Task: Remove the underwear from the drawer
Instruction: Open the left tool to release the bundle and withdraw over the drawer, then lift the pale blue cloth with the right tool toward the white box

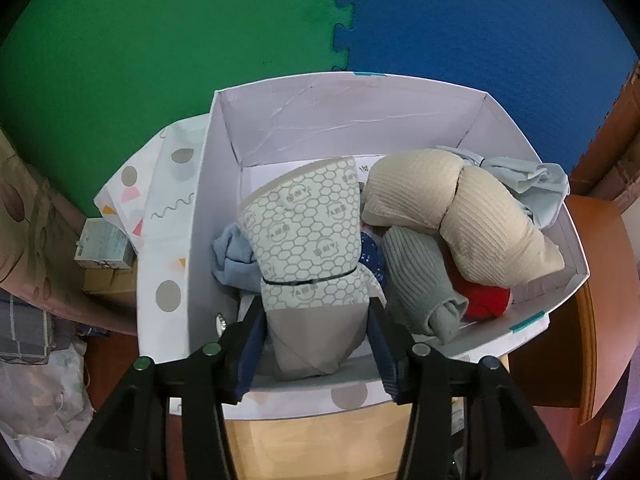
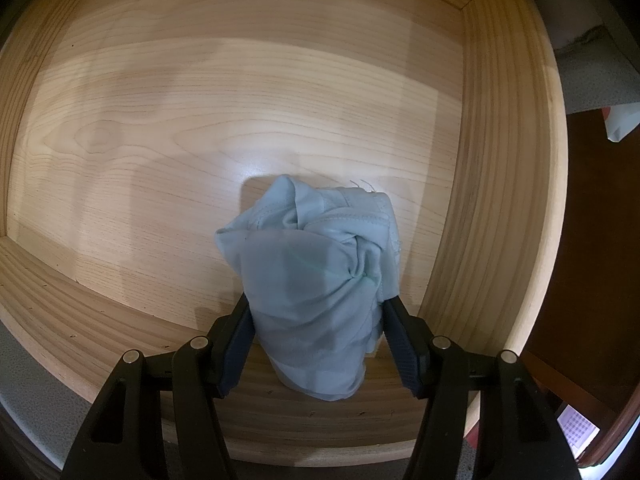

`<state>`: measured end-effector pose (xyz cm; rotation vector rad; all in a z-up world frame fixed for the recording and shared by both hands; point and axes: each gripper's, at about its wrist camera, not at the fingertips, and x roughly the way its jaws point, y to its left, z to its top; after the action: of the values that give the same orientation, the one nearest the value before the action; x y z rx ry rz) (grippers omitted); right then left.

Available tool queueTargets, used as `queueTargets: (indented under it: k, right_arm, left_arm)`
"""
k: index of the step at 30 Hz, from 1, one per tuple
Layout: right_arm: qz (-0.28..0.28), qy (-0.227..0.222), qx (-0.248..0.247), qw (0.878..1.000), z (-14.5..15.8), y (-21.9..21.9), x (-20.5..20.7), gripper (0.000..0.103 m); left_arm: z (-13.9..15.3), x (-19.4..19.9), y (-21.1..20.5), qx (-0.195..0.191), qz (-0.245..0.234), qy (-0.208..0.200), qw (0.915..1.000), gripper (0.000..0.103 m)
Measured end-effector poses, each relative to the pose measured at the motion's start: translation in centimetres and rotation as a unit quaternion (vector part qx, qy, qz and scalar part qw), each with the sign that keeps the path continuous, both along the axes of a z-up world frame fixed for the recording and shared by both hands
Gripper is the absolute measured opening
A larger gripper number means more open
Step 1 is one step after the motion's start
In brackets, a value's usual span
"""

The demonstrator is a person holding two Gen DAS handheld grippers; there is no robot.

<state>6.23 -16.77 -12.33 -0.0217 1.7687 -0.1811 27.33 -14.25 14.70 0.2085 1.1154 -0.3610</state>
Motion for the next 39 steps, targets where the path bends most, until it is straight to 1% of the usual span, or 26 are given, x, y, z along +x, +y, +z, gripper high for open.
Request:
queueTargets:
  k: [4,6,13,16,19,21,22,24,27,31,33,35,39]
  right_arm:
    - [0.000,0.000,0.000,1.000,0.0,0.0,0.0,0.058]
    - [0.000,0.000,0.000,1.000,0.0,0.0,0.0,0.058]
    - [0.001,0.000,0.000,1.000,0.0,0.0,0.0,0.058]
    - [0.001,0.000,0.000,1.000,0.0,0.0,0.0,0.058]
    - [0.001,0.000,0.000,1.000,0.0,0.0,0.0,0.058]
    - [0.001,0.000,0.000,1.000,0.0,0.0,0.0,0.058]
    - [0.001,0.001,0.000,1.000,-0.1,0.0,0.0,0.058]
    - [0.001,0.001,0.000,1.000,0.0,0.0,0.0,0.058]
    - [0.001,0.001,0.000,1.000,-0.1,-0.1,-0.1,0.058]
    - [0.001,0.001,0.000,1.000,0.0,-0.1,-0.1,0.058]
    - [0.001,0.002,0.000,1.000,-0.1,-0.1,-0.1,0.058]
    - [0.001,0.002,0.000,1.000,-0.1,-0.1,-0.1,0.058]
    - [0.002,0.003,-0.001,1.000,-0.1,-0.1,0.0,0.059]
  left_arm:
    - [1.5,-0.7,0.3,-0.020,0.000,-0.017,0.9996,0.054]
    - [2.5,-1.1,0.6,-0.032,-0.003,-0.025,0.9992,0.055]
    - [5.0,-3.6,2.1,-0.041,-0.002,-0.050,0.9979,0.055]
    - [5.4,-5.2,3.4,-0.030,-0.006,-0.062,0.9976,0.055]
    - [5.0,-6.9,4.6,-0.017,-0.014,-0.064,0.9977,0.055]
    - [4.4,-7.8,5.3,-0.008,-0.019,-0.060,0.9980,0.055]
    - [3.8,-8.3,5.9,0.002,-0.016,-0.060,0.9981,0.055]
    - [2.9,-9.3,6.8,0.007,-0.011,-0.058,0.9982,0.055]
    - [0.9,-10.7,8.6,0.007,0.005,-0.051,0.9987,0.055]
    - [-2.4,-12.4,10.7,0.011,0.038,-0.043,0.9983,0.055]
    - [-4.2,-13.1,11.7,0.003,0.054,-0.032,0.9980,0.055]
    - [-5.8,-13.8,12.3,0.000,0.064,-0.021,0.9977,0.055]
    - [-8.5,-14.7,13.1,0.005,0.079,-0.016,0.9967,0.055]
